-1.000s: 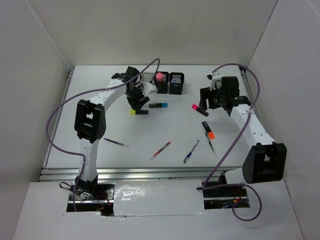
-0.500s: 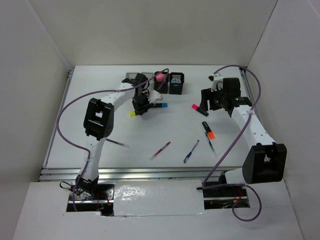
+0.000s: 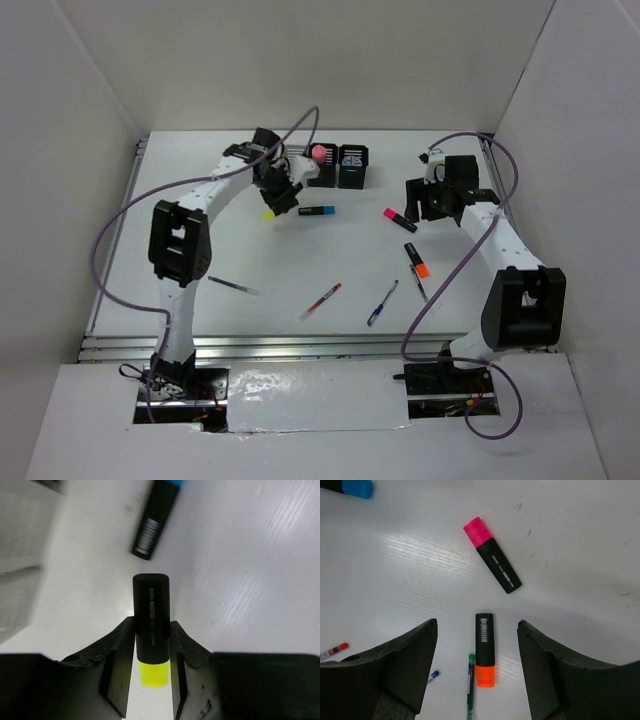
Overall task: Sort the stationery into containers
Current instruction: Pick up the pen from the center of the board, then place the pen in the storage box.
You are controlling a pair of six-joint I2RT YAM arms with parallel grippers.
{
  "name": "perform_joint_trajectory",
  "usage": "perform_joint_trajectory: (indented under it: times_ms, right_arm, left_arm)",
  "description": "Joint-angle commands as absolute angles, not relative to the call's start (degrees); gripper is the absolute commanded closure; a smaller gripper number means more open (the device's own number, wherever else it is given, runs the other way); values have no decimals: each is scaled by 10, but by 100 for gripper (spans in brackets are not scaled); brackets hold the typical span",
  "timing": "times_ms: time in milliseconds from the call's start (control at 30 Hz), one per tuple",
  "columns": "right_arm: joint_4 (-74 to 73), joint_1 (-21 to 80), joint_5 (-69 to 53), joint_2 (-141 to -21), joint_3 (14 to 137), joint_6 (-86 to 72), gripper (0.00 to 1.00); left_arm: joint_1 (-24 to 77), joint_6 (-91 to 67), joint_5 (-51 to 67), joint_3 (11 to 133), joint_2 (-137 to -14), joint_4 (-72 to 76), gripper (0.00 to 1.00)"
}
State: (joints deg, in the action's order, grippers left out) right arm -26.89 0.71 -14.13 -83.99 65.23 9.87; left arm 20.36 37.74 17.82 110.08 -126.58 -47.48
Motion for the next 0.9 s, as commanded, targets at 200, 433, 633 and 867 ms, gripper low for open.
perform_joint_trajectory:
  times_ms: [200, 433, 633, 867]
  right_arm:
    - [-233, 37, -142, -861, 684, 106, 30]
    - [-212, 82, -124, -873, 700, 119, 31]
    - [-166, 131, -119, -869, 673, 177, 33]
    - [-149, 176, -109, -919, 718, 215, 37]
  left_arm:
    - [89, 79, 316, 992, -1032, -42, 100]
    - [58, 47, 289, 974, -1087, 131, 100]
    - [33, -58, 312, 983, -1156, 259, 100]
    - [31, -116, 308, 987, -1204, 324, 100]
